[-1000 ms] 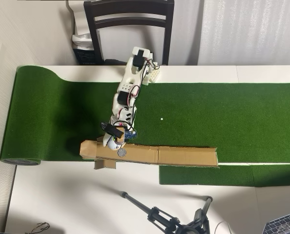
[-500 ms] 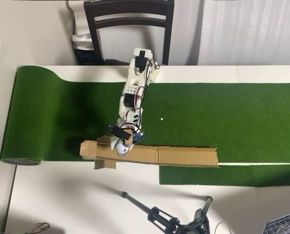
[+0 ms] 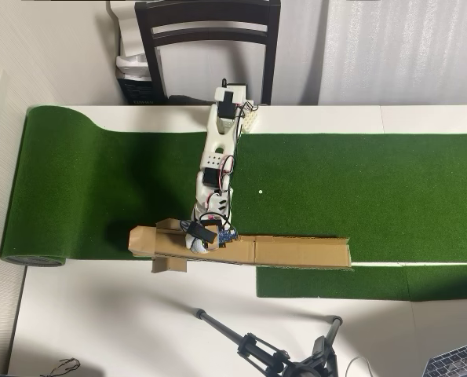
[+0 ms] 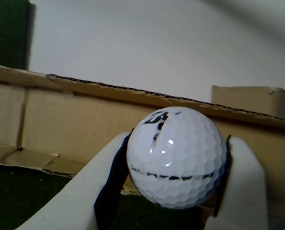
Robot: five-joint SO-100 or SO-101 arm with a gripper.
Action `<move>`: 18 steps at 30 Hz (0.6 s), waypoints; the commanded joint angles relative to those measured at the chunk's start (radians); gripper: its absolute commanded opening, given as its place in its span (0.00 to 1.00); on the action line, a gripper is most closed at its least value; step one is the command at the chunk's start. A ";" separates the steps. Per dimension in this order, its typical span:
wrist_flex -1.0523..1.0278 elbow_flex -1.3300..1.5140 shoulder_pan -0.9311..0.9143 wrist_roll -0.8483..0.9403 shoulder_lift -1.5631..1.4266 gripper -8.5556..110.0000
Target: Pick up the golf ball and place it on the gray mark at the back.
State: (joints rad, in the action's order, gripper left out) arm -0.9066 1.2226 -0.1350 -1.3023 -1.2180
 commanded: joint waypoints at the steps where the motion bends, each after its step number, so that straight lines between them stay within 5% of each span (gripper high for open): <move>1: 0.035 -0.025 0.005 -0.006 -0.044 0.28; 18: 0.048 -0.025 0.020 -0.006 -0.037 0.28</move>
State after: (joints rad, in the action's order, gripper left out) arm -0.8928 1.2226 -0.1135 -1.3023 -1.2103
